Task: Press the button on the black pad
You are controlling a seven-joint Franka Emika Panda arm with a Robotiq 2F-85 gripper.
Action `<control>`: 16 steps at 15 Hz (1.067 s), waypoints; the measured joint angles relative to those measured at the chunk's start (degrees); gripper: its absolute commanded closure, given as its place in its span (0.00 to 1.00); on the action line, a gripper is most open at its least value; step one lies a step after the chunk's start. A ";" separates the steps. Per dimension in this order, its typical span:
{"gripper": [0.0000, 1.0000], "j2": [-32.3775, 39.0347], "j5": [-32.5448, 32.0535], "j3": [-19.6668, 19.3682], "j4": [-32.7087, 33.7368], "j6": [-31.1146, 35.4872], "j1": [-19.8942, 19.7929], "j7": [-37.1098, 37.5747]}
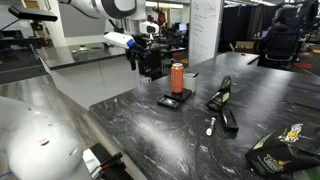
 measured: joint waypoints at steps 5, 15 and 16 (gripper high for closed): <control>0.00 0.01 0.00 0.00 0.00 0.00 0.00 0.00; 0.00 5.41 -10.37 0.81 -0.04 4.84 -2.06 1.15; 0.00 6.80 -11.23 0.66 -0.05 6.34 -2.40 1.09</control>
